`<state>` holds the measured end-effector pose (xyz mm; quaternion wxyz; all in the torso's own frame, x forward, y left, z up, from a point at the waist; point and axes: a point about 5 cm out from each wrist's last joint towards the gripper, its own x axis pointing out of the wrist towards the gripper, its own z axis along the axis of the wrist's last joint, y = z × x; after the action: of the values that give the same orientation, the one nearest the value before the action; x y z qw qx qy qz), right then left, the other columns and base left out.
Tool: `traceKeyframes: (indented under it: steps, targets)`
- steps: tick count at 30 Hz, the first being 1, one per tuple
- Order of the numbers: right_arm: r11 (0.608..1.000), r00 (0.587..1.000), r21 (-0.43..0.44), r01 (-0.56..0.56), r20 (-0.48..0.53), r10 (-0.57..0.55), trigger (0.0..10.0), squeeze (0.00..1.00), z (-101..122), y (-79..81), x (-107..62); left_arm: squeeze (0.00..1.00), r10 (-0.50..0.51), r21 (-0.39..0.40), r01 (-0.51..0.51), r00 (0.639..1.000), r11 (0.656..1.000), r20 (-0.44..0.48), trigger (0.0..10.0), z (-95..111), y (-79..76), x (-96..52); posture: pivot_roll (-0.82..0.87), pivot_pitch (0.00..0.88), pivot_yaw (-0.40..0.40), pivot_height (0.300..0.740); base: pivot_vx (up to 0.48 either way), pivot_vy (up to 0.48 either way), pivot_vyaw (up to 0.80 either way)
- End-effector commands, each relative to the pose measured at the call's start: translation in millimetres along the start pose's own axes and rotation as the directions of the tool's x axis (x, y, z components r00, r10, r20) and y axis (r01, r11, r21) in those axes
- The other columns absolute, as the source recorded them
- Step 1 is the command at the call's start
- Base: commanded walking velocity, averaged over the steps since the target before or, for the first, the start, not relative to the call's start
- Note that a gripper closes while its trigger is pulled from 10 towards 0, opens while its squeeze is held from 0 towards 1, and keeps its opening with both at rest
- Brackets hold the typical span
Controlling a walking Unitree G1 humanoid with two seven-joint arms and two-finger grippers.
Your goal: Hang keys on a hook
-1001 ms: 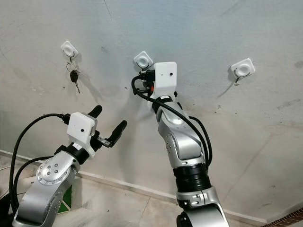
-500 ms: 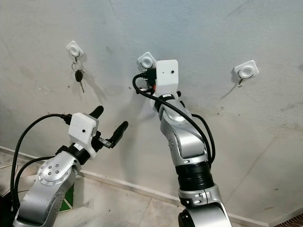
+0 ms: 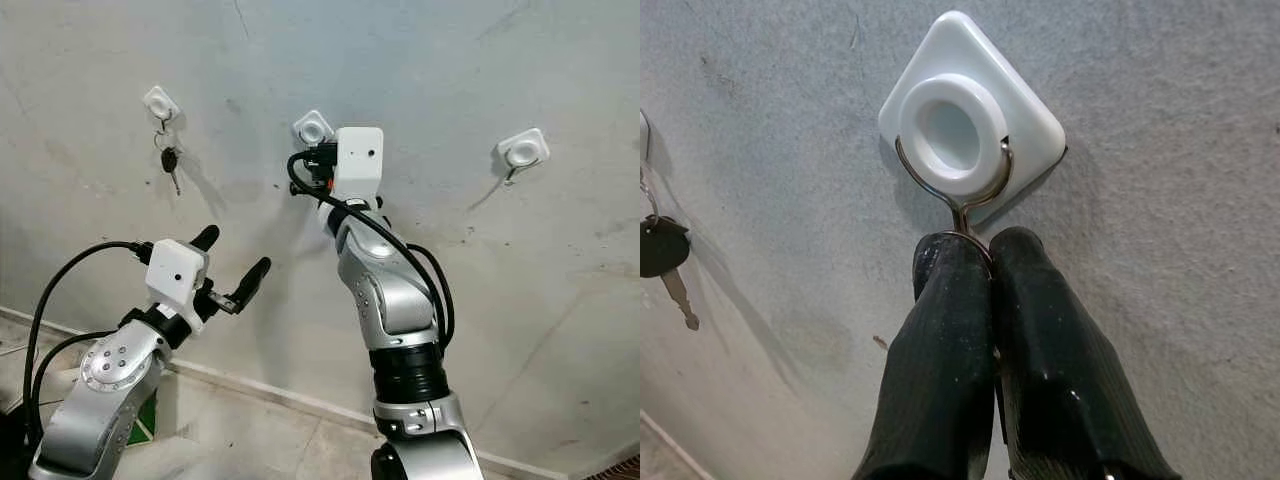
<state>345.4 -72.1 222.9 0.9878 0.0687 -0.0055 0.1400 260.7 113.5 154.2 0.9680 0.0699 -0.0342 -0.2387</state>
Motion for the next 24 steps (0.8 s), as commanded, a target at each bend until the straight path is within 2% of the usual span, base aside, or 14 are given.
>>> traceKeyframes:
  steps: [1,4,9,12,15,18,20,22,24]
  targets:
    - [0.995,0.981,0.034,0.089,-0.174,-0.082,10.0,0.00,-32.9,-15.7,-2.2,0.00,0.007,0.013,-0.007,1.000,1.000,-0.002,10.0,0.6,2.1,0.9,0.09,0.000,0.030,0.740,0.000,0.000,0.00]
    - [0.995,0.978,0.041,0.094,-0.188,-0.084,10.0,0.00,-34.8,-15.9,-2.5,0.00,0.007,0.013,-0.007,1.000,1.000,-0.002,10.0,0.6,2.1,0.9,0.09,0.000,0.030,0.740,0.000,0.000,0.00]
    - [0.996,0.968,-0.016,0.082,-0.238,-0.084,10.0,0.00,-41.5,-18.4,-4.8,0.00,0.009,0.013,-0.009,1.000,1.000,-0.001,10.0,0.6,2.3,1.0,0.09,0.000,0.029,0.740,0.000,0.000,0.00]
    - [0.996,0.966,-0.028,0.080,-0.242,-0.084,10.0,0.00,-42.4,-19.0,-5.3,0.00,0.009,0.013,-0.009,1.000,1.000,-0.001,10.0,0.6,2.2,1.0,0.09,0.000,0.028,0.740,0.000,0.000,0.00]
    - [0.994,0.964,-0.092,0.063,-0.254,-0.085,10.0,0.00,-44.2,-20.1,-7.6,0.00,0.007,0.013,-0.007,1.000,1.000,-0.001,10.0,0.5,1.9,1.3,0.09,0.000,0.028,0.740,0.000,0.000,0.00]
    - [0.992,0.965,-0.106,0.065,-0.246,-0.090,10.0,0.00,-44.2,-20.6,-8.3,0.00,0.007,0.013,-0.007,1.000,1.000,-0.001,10.0,0.5,1.8,1.3,0.09,0.000,0.028,0.740,0.000,0.000,0.00]
    - [0.998,0.980,-0.021,0.065,-0.185,-0.068,10.0,0.00,-34.7,-16.6,-5.7,0.00,0.008,0.013,-0.008,1.000,1.000,0.000,10.0,0.5,1.8,1.5,0.08,0.000,0.029,0.740,0.000,0.000,0.00]
    - [0.998,0.980,-0.021,0.065,-0.185,-0.068,10.0,0.00,-34.7,-16.6,-5.7,0.00,0.008,0.013,-0.008,1.000,1.000,0.000,10.0,0.5,1.8,1.5,0.08,0.000,0.029,0.740,0.000,0.000,0.00]
    - [0.998,0.991,0.042,0.053,-0.122,-0.047,10.0,0.00,-24.6,-11.8,-3.0,0.00,0.007,0.013,-0.007,1.000,1.000,0.001,10.0,0.5,1.8,1.8,0.08,0.000,0.029,0.740,0.000,0.000,0.00]
